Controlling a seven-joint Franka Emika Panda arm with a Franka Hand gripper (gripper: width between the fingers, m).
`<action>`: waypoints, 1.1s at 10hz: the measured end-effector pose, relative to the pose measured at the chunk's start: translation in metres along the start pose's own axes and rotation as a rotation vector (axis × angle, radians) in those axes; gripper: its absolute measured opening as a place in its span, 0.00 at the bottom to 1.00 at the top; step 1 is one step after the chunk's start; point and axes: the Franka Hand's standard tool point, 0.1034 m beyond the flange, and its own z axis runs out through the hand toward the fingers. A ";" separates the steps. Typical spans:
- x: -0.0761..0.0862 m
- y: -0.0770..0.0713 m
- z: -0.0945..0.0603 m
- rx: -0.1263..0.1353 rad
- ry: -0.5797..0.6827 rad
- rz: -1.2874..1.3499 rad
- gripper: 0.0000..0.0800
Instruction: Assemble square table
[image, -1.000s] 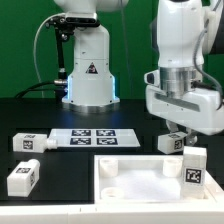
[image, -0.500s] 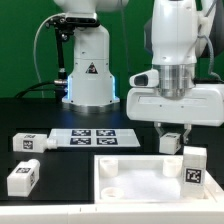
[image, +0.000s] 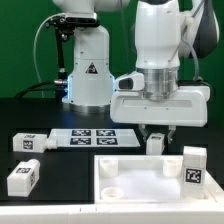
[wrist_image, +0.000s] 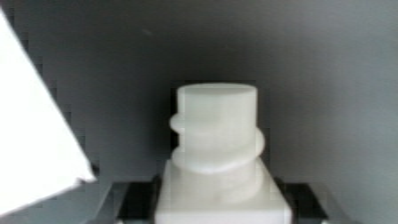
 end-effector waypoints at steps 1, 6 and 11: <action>0.001 0.001 0.000 -0.001 0.014 -0.001 0.36; 0.003 -0.002 0.000 -0.002 0.037 -0.005 0.59; 0.003 -0.002 0.000 -0.002 0.037 -0.005 0.81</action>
Offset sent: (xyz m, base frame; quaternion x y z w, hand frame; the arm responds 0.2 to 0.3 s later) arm 0.0000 0.0000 0.0000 0.0000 0.0000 0.0000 1.0000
